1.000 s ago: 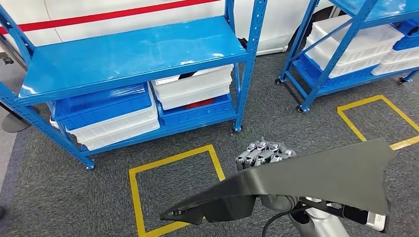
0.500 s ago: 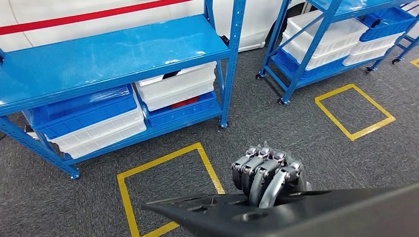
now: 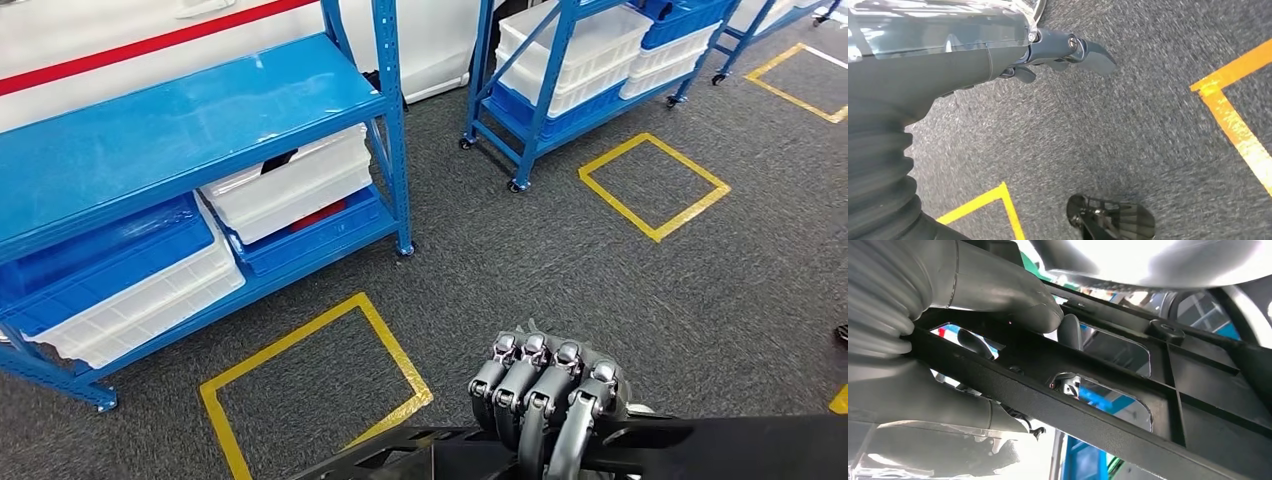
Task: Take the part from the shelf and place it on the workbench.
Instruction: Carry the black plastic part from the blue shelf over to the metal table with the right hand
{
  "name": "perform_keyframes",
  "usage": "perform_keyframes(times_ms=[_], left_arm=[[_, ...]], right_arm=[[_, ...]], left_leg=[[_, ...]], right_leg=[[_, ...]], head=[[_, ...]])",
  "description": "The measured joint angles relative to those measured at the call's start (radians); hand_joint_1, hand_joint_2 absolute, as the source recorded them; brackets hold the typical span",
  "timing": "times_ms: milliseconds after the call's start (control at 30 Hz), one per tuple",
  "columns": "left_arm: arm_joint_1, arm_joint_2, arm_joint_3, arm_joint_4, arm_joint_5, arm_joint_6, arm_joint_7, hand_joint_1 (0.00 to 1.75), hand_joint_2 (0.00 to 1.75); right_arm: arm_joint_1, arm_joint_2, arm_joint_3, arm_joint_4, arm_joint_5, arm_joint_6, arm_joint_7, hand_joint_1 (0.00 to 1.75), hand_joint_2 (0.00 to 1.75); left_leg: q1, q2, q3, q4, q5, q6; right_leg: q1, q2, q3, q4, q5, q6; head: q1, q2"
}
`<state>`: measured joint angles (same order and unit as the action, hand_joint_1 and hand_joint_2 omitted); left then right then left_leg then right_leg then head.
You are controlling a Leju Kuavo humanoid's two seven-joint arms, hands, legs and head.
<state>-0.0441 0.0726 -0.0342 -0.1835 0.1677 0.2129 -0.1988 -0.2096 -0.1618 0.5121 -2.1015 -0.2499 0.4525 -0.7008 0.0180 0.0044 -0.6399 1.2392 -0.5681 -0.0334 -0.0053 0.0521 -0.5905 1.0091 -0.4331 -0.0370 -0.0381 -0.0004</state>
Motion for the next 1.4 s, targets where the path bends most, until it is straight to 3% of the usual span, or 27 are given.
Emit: perform_keyframes(times_ms=[67,100,167,233,300,367,433,467,500,567,633,667,733,800,867,900,933,967,1000,1033,1100,1167,1233,1300,1400], left_arm=[[0.0,0.0,0.002,0.0,0.0,0.0,-0.009,0.0,1.75],[0.0,0.001,0.003,0.0,0.001,0.0,-0.014,0.0,1.75],[-0.003,0.001,0.007,0.0,0.002,-0.002,-0.022,0.0,1.75],[-0.007,0.0,0.008,0.0,-0.001,-0.008,-0.031,0.0,1.75],[-0.01,-0.001,0.008,0.0,-0.007,-0.017,-0.04,0.0,1.75],[-0.008,-0.001,0.008,0.0,-0.01,-0.021,-0.044,0.0,1.75],[-0.006,-0.001,0.008,0.0,-0.008,-0.019,-0.044,0.0,1.75],[-0.005,-0.001,0.009,0.0,-0.006,-0.017,-0.044,0.0,1.75],[-0.005,-0.002,0.009,0.0,-0.004,-0.015,-0.044,0.0,1.75],[-0.006,-0.003,0.01,0.0,0.0,-0.014,-0.044,0.0,1.75],[-0.006,-0.004,0.01,0.0,0.0,-0.013,-0.043,0.0,1.75],[-0.006,-0.004,0.01,0.0,-0.001,-0.012,-0.042,0.0,1.75],[-0.008,-0.005,0.01,0.0,-0.007,-0.012,-0.039,0.0,1.75],[-0.01,-0.007,0.01,0.0,-0.014,-0.012,-0.037,0.0,1.75],[-0.009,-0.008,0.009,0.0,-0.019,-0.013,-0.035,0.0,1.75],[-0.009,-0.008,0.009,0.0,-0.02,-0.014,-0.034,0.0,1.75],[-0.008,-0.008,0.009,0.0,-0.022,-0.016,-0.033,0.0,1.75],[-0.007,-0.008,0.009,0.0,-0.024,-0.019,-0.03,0.0,1.75],[-0.007,-0.008,0.009,0.0,-0.026,-0.022,-0.028,0.0,1.75],[-0.008,-0.008,0.009,0.0,-0.028,-0.024,-0.025,0.0,1.75],[-0.008,-0.007,0.009,0.0,-0.029,-0.026,-0.024,0.0,1.75],[-0.01,-0.007,0.009,0.0,-0.027,-0.031,-0.027,0.0,1.75],[-0.015,-0.007,0.009,0.0,-0.026,-0.035,-0.031,0.0,1.75],[-0.017,-0.009,0.009,0.0,-0.03,-0.036,-0.029,0.0,1.75],[-0.012,-0.01,0.009,0.0,-0.034,-0.036,-0.025,0.0,1.75]], right_arm=[[0.001,0.0,-0.007,0.014,-0.009,-0.008,0.0,1.66,1.75],[0.0,0.0,-0.008,0.021,-0.011,-0.015,0.0,1.66,1.75],[0.001,0.0,-0.008,0.035,-0.01,-0.026,0.0,1.66,1.75],[-0.001,-0.001,-0.009,0.048,-0.009,-0.045,0.0,1.66,1.75],[-0.01,-0.005,-0.008,0.065,-0.013,-0.074,0.0,1.66,1.75],[-0.021,-0.013,-0.008,0.086,-0.016,-0.104,0.0,1.66,1.75],[-0.024,-0.017,-0.007,0.11,-0.012,-0.122,0.0,1.66,1.75],[-0.025,-0.018,-0.007,0.121,-0.01,-0.124,0.0,1.66,1.75],[-0.027,-0.019,-0.006,0.132,-0.009,-0.125,0.0,1.66,1.75],[-0.035,-0.02,-0.005,0.15,-0.009,-0.125,0.0,1.66,1.75],[-0.045,-0.019,-0.003,0.161,-0.004,-0.127,0.0,1.66,1.75],[-0.047,-0.018,-0.002,0.165,0.001,-0.128,0.0,1.66,1.75],[-0.049,-0.014,-0.001,0.17,0.018,-0.135,0.0,1.66,1.75],[-0.05,-0.006,0.001,0.171,0.032,-0.145,-0.001,1.66,1.75],[-0.052,0.002,0.004,0.171,0.039,-0.153,-0.001,1.66,1.75],[-0.052,0.006,0.007,0.171,0.042,-0.155,-0.001,1.66,1.75],[-0.052,0.008,0.008,0.172,0.045,-0.158,-0.001,1.66,1.75],[-0.051,0.009,0.01,0.172,0.048,-0.161,-0.001,1.66,1.75],[-0.051,0.01,0.011,0.172,0.051,-0.163,-0.001,1.66,1.75],[-0.052,0.01,0.011,0.171,0.052,-0.164,-0.001,1.66,1.75],[-0.055,0.01,0.011,0.171,0.046,-0.157,0.0,1.66,1.75],[-0.061,0.01,0.01,0.167,0.038,-0.145,0.0,1.66,1.75],[-0.064,0.01,0.008,0.157,0.035,-0.138,-0.001,1.66,1.75],[-0.066,0.01,0.004,0.138,0.037,-0.139,-0.001,1.66,1.75],[-0.067,0.01,-0.002,0.119,0.038,-0.14,-0.001,1.66,1.75]], left_leg=[[0.001,-0.031,0.068,-0.143,0.067,0.007],[0.001,-0.048,0.093,-0.196,0.083,0.011],[-0.001,-0.063,0.108,-0.232,0.086,0.018],[0.0,-0.043,0.108,-0.239,0.093,0.029],[0.002,-0.02,0.109,-0.247,0.1,0.043],[0.0,0.002,0.106,-0.249,0.103,0.051],[-0.002,0.026,0.103,-0.248,0.103,0.052],[-0.002,0.037,0.102,-0.247,0.103,0.052],[-0.002,0.048,0.102,-0.246,0.102,0.05],[-0.003,0.066,0.103,-0.242,0.097,0.044],[-0.008,0.082,0.104,-0.237,0.092,0.033],[-0.01,0.091,0.105,-0.237,0.091,0.027],[-0.009,0.106,0.108,-0.238,0.087,0.015],[-0.004,0.077,0.099,-0.209,0.062,0.005],[0.0,0.025,0.052,-0.1,0.001,0.0],[0.001,0.011,0.018,-0.03,-0.029,-0.002],[0.001,0.006,-0.01,0.026,-0.045,-0.003],[0.001,0.003,-0.023,0.048,-0.042,-0.003],[0.001,0.002,-0.017,0.03,-0.018,-0.002],[0.002,-0.003,0.004,-0.024,0.019,0.0],[0.004,-0.04,0.06,-0.158,0.081,0.006],[0.003,-0.067,0.086,-0.222,0.096,0.014],[0.002,-0.053,0.088,-0.228,0.098,0.024],[0.004,-0.031,0.092,-0.237,0.105,0.039],[0.001,0.004,0.091,-0.242,0.109,0.052]], right_leg=[[0.001,0.023,-0.002,0.005,0.001,0.006],[0.002,0.033,-0.006,0.008,0.002,0.01],[0.0,0.051,-0.014,0.011,0.007,0.024],[-0.002,0.06,-0.02,0.012,0.011,0.036],[0.0,0.023,-0.042,0.052,-0.016,0.046],[-0.002,-0.028,-0.096,0.165,-0.078,0.053],[-0.007,-0.042,-0.146,0.271,-0.116,0.06],[-0.01,-0.046,-0.147,0.278,-0.109,0.063],[-0.013,-0.051,-0.129,0.248,-0.086,0.064],[-0.013,-0.085,-0.056,0.12,-0.031,0.061],[-0.004,-0.116,-0.012,0.031,-0.011,0.048],[0.001,-0.12,-0.008,0.018,-0.014,0.041],[0.004,-0.098,-0.01,0.012,-0.01,0.027],[0.0,-0.079,-0.007,0.002,-0.004,0.013],[-0.001,-0.06,-0.007,-0.002,0.0,0.003],[0.0,-0.049,-0.008,-0.002,0.001,0.0],[0.001,-0.036,-0.008,-0.001,0.001,-0.001],[0.002,-0.022,-0.008,0.0,0.002,-0.001],[0.002,-0.009,-0.007,0.002,0.002,-0.001],[0.002,0.004,-0.007,0.004,0.001,0.0],[0.002,0.026,-0.009,0.011,0.0,0.006],[0.001,0.046,-0.018,0.016,0.002,0.019],[-0.001,0.064,-0.024,0.014,0.007,0.033],[0.0,0.039,-0.036,0.037,-0.009,0.043],[-0.003,-0.032,-0.115,0.204,-0.098,0.054]], head=[[0.0,0.0],[0.0,0.0],[0.0,0.0],[0.0,0.0],[0.0,0.0],[0.0,0.0],[0.0,0.0],[0.0,0.0],[0.0,0.0],[0.0,0.0],[0.0,0.0],[0.0,0.0],[0.0,0.0],[0.0,0.0],[0.0,0.0],[0.0,0.0],[0.0,0.0],[0.0,0.0],[0.0,0.0],[0.0,0.0],[0.0,0.0],[0.0,0.0],[0.0,0.0],[0.0,0.0],[0.0,0.0]])
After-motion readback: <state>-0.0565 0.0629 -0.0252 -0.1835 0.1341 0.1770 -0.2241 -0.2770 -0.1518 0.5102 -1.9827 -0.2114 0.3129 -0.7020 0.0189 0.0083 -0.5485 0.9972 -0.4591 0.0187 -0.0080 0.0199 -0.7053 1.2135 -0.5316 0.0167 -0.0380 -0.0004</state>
